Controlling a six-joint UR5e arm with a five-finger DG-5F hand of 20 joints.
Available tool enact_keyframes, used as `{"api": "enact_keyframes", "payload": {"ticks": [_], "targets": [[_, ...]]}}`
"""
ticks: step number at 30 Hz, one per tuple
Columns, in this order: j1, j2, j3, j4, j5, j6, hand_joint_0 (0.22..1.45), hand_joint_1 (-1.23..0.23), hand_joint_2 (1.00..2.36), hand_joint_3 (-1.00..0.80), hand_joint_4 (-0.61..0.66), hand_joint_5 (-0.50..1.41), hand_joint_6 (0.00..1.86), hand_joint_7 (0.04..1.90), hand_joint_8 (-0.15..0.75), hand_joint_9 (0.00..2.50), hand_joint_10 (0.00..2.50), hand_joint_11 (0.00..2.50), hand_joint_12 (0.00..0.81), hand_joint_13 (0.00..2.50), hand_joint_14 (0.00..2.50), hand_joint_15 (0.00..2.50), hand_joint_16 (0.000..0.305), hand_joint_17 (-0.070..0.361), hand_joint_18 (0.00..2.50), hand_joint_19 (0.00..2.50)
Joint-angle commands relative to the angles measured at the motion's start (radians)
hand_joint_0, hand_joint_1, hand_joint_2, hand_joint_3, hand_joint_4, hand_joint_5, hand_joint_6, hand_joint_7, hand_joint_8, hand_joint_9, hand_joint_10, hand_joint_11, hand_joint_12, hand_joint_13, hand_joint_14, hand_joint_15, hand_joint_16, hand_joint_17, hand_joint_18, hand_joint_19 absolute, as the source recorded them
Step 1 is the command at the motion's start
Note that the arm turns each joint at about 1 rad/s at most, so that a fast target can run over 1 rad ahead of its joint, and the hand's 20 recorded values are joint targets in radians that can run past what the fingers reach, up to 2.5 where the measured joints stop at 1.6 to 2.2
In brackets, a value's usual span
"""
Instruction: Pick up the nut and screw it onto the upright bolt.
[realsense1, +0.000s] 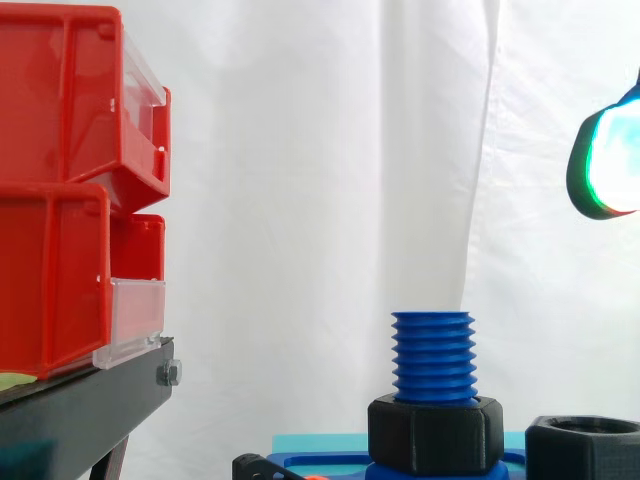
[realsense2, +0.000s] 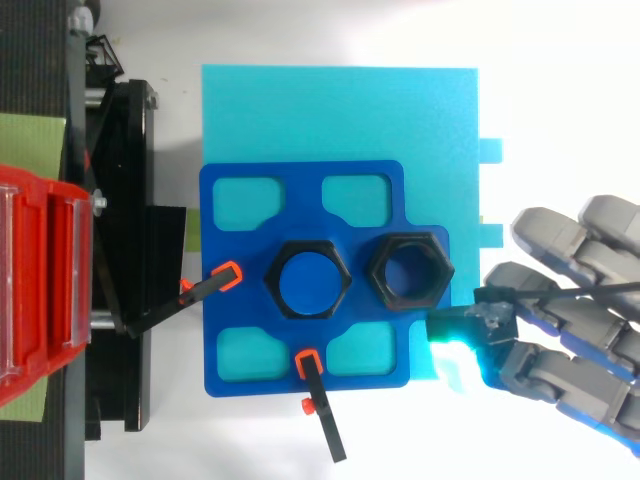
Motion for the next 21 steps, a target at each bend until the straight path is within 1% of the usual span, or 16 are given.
{"api": "enact_keyframes", "payload": {"ticks": [1,3,5,7,10,12,19,21], "targets": [[0.006,-0.023,-0.001,0.027,0.029,-0.015,0.48,-0.49,1.00,-0.50,0.22,-0.21,0.50,0.83,0.304,0.52,0.00,0.02,0.388,0.31,0.00,0.00,0.052,0.117,0.20,0.00],[0.012,-0.041,0.001,0.039,0.051,-0.015,0.48,-0.49,1.00,-0.50,0.22,-0.21,0.50,0.83,0.305,0.52,0.00,0.02,0.387,0.32,0.00,0.00,0.052,0.117,0.20,0.00],[0.015,-0.049,0.001,0.057,0.072,-0.015,0.48,-0.49,1.00,-0.50,0.22,-0.21,0.50,0.83,0.305,0.52,0.00,0.01,0.387,0.32,0.00,0.00,0.052,0.118,0.20,0.00],[0.017,-0.052,0.001,0.068,0.080,-0.015,0.48,-0.49,1.00,-0.50,0.22,-0.21,0.50,0.83,0.304,0.52,0.00,0.02,0.386,0.32,0.00,0.00,0.052,0.118,0.21,0.00],[0.019,-0.052,0.001,0.070,0.078,-0.015,0.48,-0.49,1.00,-0.50,0.22,-0.21,0.50,0.83,0.303,0.52,0.00,0.02,0.388,0.32,0.00,0.00,0.052,0.117,0.21,0.00],[0.012,-0.052,-0.001,0.065,0.077,-0.015,0.48,-0.49,1.00,-0.50,0.22,-0.21,0.50,0.83,0.303,0.53,0.00,0.02,0.387,0.33,0.00,0.00,0.052,0.117,0.21,0.00],[0.003,-0.052,-0.001,0.027,0.074,-0.015,0.48,-0.49,1.00,-0.50,0.23,-0.21,0.50,0.83,0.302,0.53,0.00,0.03,0.387,0.33,0.00,0.00,0.052,0.117,0.22,0.00],[-0.004,-0.053,-0.001,0.024,0.070,-0.017,0.48,-0.49,1.00,-0.50,0.23,-0.21,0.50,0.83,0.305,0.53,0.00,0.03,0.386,0.33,0.00,0.00,0.052,0.117,0.22,0.00]]}}
